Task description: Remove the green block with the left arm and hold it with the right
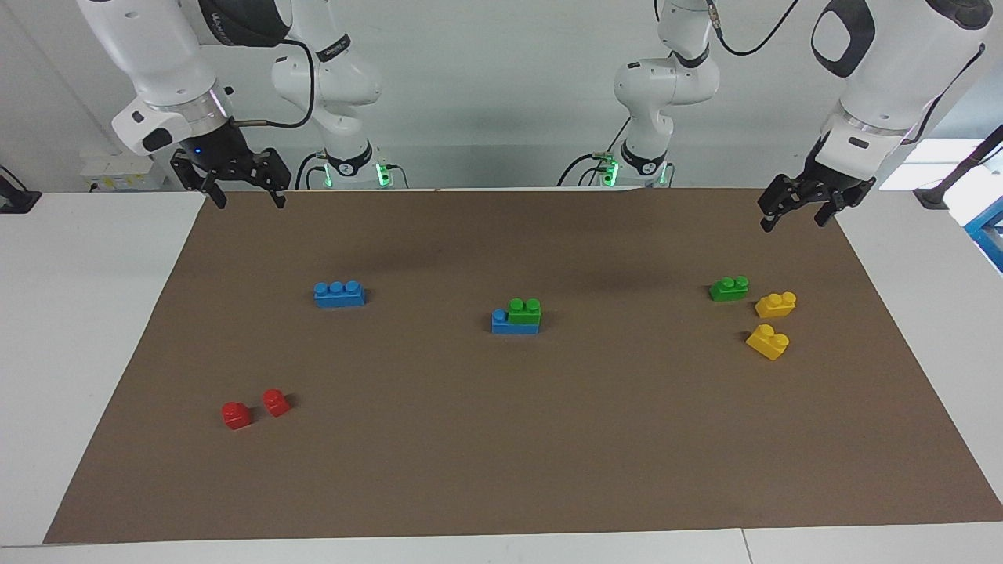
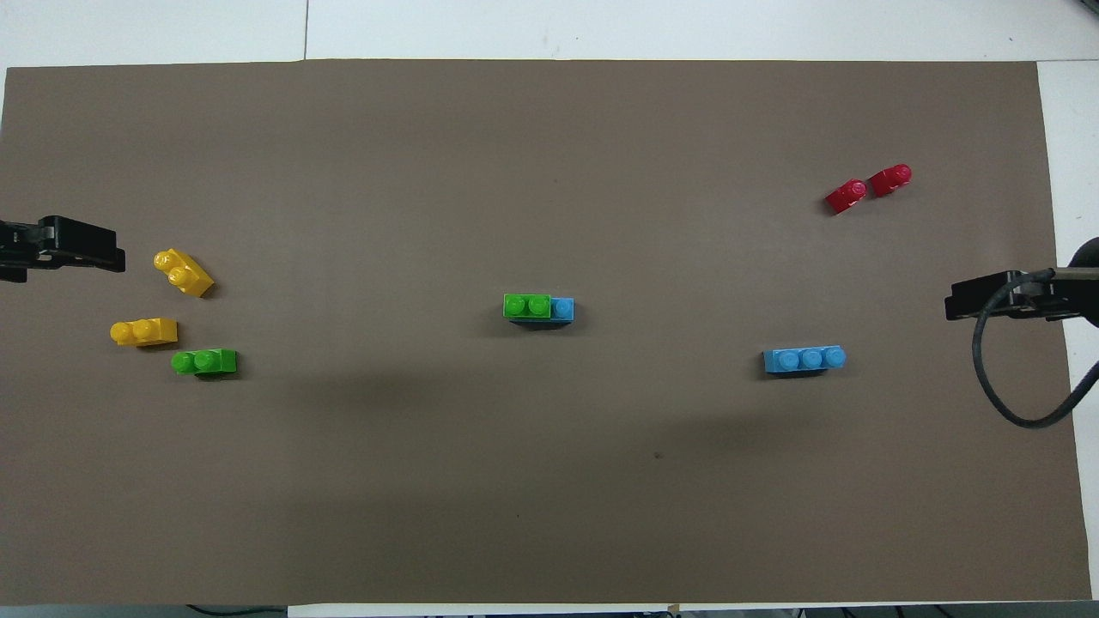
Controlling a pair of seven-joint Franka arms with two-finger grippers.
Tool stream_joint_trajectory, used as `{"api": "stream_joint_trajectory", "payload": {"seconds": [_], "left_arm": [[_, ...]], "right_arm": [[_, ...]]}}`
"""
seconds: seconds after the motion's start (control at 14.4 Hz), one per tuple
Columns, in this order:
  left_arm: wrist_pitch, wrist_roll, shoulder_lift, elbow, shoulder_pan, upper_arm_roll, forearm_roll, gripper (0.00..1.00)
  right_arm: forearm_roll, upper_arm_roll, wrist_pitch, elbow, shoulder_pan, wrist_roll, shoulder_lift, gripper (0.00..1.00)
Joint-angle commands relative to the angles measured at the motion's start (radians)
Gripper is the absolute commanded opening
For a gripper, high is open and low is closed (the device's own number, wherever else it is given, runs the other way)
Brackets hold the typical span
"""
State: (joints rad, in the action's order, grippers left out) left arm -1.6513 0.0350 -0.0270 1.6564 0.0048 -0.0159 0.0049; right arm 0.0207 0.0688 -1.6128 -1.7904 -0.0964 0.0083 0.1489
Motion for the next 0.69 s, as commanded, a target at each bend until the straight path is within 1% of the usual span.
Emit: {"api": "stream_joint_trajectory", "payload": {"seconds": [0.0, 0.21, 0.42, 0.49, 0.62], "left_arm": [[-0.016, 0.005, -0.037, 0.045, -0.005, 0.008, -0.008, 1.00], [-0.024, 0.005, -0.051, 0.077, -0.002, 0.007, -0.008, 1.00], [-0.106, 0.019, -0.082, 0.163, -0.009, 0.007, -0.008, 1.00], [-0.134, 0.054, -0.096, 0.190, -0.011, 0.007, -0.008, 1.00], [-0.206, 0.219, -0.111, 0.248, -0.016, 0.001, -0.010, 1.00]], "right_arm": [[0.022, 0.000, 0.010, -0.015, -0.011, -0.028, 0.020, 1.00], [0.022, 0.000, -0.001, -0.017, -0.011, -0.019, 0.020, 1.00], [0.021, 0.000, -0.009, -0.017, -0.008, 0.014, 0.020, 1.00], [0.021, 0.000, -0.019, -0.017, -0.006, 0.033, 0.020, 1.00], [0.021, 0.002, -0.033, -0.017, -0.006, 0.067, 0.014, 1.00]]}}
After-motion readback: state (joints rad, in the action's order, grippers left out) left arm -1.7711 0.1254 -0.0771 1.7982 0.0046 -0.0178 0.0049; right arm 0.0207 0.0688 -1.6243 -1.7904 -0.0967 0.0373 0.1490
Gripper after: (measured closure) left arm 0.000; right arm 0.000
